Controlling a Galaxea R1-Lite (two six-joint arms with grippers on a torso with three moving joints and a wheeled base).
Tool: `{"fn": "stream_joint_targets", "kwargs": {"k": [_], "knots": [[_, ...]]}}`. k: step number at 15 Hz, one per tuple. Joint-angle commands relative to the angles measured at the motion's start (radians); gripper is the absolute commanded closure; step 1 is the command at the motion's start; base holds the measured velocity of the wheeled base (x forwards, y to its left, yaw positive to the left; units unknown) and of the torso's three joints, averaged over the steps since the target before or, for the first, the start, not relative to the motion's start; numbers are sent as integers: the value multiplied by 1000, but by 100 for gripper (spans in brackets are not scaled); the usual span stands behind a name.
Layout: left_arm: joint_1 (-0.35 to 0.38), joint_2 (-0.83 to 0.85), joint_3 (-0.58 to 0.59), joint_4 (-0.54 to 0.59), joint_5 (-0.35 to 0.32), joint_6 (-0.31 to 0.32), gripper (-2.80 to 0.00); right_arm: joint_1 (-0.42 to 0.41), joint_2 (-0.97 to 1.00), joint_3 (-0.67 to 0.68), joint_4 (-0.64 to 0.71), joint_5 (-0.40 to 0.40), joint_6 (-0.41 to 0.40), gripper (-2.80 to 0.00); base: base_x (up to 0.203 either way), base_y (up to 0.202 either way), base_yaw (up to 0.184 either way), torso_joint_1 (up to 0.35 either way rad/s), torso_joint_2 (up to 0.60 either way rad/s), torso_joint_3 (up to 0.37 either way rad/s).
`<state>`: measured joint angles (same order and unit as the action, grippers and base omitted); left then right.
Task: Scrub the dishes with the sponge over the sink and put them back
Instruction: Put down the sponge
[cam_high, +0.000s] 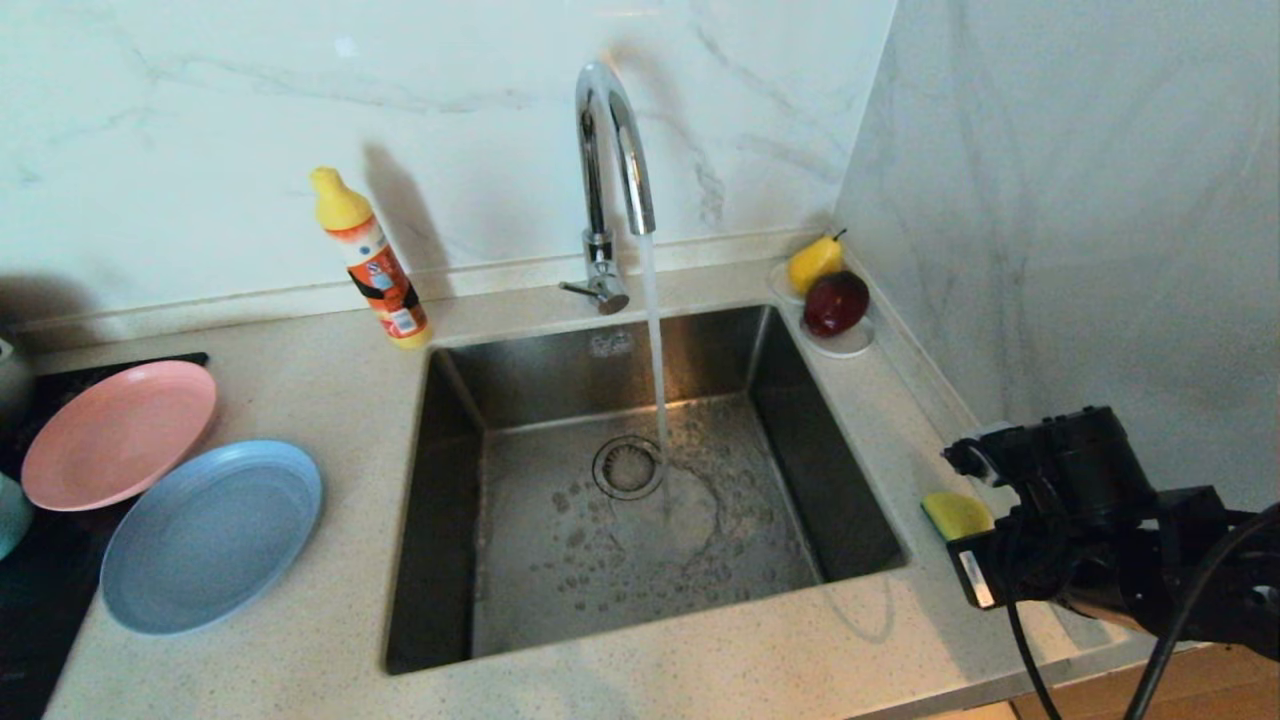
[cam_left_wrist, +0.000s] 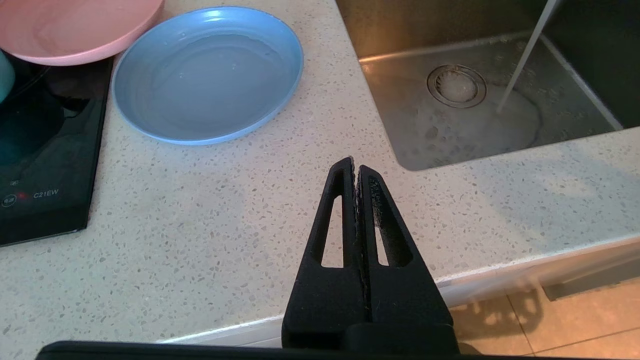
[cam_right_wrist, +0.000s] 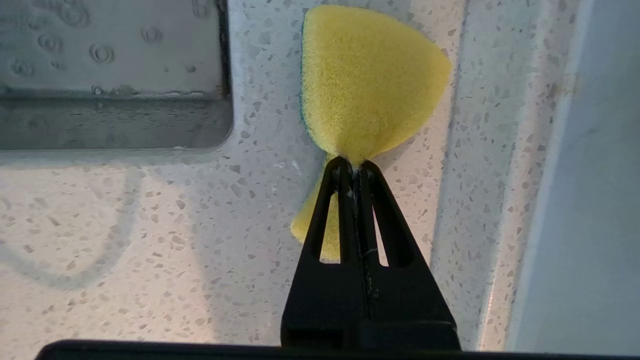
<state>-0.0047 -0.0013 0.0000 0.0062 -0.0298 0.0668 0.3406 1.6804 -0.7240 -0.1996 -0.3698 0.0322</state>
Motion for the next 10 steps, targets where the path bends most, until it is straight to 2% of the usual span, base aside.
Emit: {"fn": "stream_joint_targets", "kwargs": {"k": [1, 5, 6, 10], "knots": [[0, 0, 6, 0, 1, 1, 0, 0, 7, -2, 0, -6, -2, 0, 0, 0, 0, 0, 0, 0], [0, 0, 6, 0, 1, 1, 0, 1, 10, 2, -1, -37, -5, 0, 0, 0, 0, 0, 0, 0], [0, 0, 6, 0, 1, 1, 0, 1, 10, 1, -1, -37, -5, -280, 0, 0, 0, 0, 0, 0], [0, 0, 6, 0, 1, 1, 0, 1, 12, 2, -3, -37, -8, -280, 0, 0, 0, 0, 0, 0]]}}
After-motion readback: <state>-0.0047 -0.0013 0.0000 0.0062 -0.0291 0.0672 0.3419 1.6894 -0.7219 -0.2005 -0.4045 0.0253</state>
